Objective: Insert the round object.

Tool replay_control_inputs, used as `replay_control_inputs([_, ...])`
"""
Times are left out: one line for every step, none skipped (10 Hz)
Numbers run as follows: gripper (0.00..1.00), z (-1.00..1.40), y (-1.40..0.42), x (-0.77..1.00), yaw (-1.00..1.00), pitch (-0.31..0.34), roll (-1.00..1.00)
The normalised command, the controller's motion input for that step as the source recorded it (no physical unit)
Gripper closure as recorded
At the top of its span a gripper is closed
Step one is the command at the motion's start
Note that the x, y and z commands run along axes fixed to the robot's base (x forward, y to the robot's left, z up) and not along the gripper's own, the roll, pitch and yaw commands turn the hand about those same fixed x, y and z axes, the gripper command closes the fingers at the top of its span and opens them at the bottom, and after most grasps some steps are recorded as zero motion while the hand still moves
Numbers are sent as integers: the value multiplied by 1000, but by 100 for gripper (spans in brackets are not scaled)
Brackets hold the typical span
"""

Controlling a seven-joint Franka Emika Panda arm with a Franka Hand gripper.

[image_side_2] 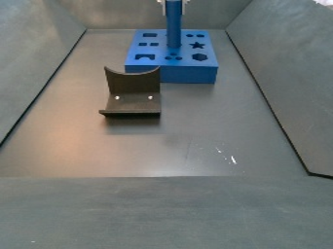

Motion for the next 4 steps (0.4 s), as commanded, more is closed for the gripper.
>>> replay_control_inputs([100,-294,-97,-231,109,-187,0])
replay_control_inputs([100,-283,-97,-271,71,-213,0])
replay_control_inputs([100,-180,80,-189,6,-209,-137])
replay_control_inputs([100,0,-11,-17,0,-19,36])
